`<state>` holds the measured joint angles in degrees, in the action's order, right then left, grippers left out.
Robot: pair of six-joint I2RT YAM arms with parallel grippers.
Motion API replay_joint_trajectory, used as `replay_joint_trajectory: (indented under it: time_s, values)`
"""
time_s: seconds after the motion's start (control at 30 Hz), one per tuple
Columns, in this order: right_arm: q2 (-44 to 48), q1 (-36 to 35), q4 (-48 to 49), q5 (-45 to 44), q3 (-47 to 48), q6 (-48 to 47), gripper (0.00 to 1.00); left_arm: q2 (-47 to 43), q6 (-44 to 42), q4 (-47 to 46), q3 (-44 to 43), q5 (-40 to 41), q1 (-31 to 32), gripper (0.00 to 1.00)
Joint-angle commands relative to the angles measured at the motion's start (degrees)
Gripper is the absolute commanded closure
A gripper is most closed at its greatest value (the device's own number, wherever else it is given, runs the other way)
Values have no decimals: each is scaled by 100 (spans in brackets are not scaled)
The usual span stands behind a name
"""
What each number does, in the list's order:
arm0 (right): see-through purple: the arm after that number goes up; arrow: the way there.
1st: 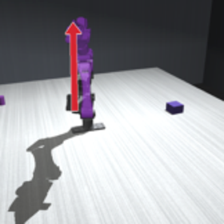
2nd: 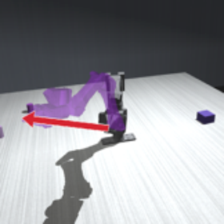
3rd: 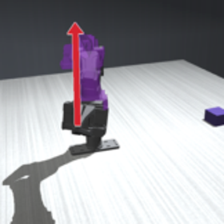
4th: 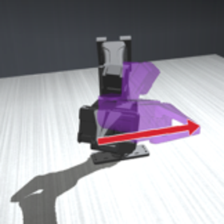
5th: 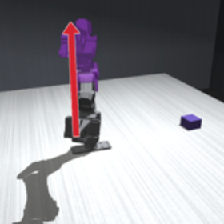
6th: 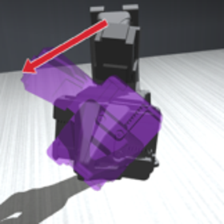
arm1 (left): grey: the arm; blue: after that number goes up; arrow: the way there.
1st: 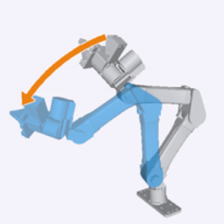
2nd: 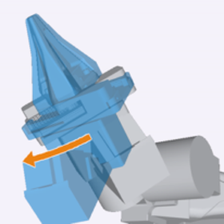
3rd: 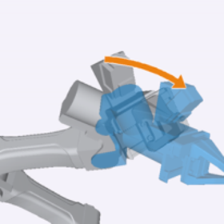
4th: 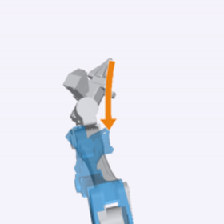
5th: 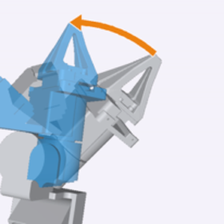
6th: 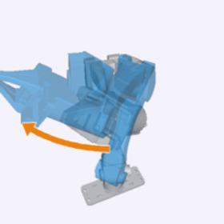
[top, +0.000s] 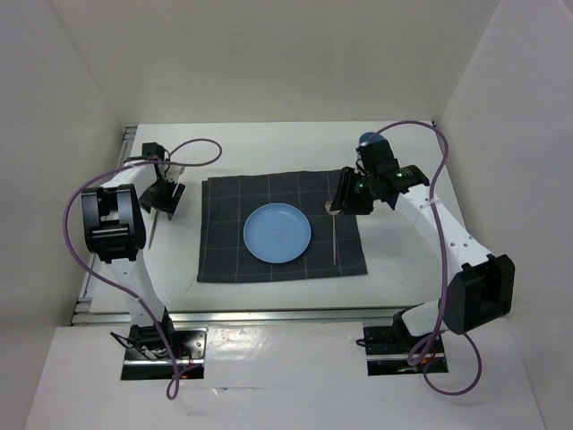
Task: Set the dinner table for one person
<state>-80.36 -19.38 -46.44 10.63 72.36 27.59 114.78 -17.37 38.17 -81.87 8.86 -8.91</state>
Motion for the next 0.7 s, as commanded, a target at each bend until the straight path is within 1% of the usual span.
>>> replay_joint_trajectory:
  time_s: [0.0,0.03,0.13,0.2,0.23,0.27,0.3,0.33,0.47,0.6,0.67]
  values:
    - [143,-31,-208,-202,165,-35,49,290,181,76,-206,-262,-41,25]
    - [143,-31,-208,-315,165,-35,49,343,181,146,-259,-262,-41,25]
    - [143,-31,-208,-369,104,-35,49,484,321,287,-321,-192,-41,32]
    - [248,-31,-208,-369,34,-35,48,484,321,357,-321,-306,-41,44]
    - [301,-31,-208,-369,33,-35,48,414,321,410,-269,-532,-93,50]
    - [301,-31,-156,-369,-28,26,48,413,374,515,-269,-657,-94,61]
    - [354,-31,-155,-430,-29,27,48,413,435,585,-321,-753,-94,88]
    - [354,-31,-155,-431,-29,27,48,413,488,638,-391,-824,-94,100]
    - [354,-31,-155,-483,-29,27,48,413,699,683,-462,-1202,-146,100]
    - [354,-31,-296,-536,-29,27,48,-112,1138,683,-400,-1431,-146,100]
    - [406,-31,-296,-598,-29,27,48,-437,1594,683,-348,-1431,-146,100]
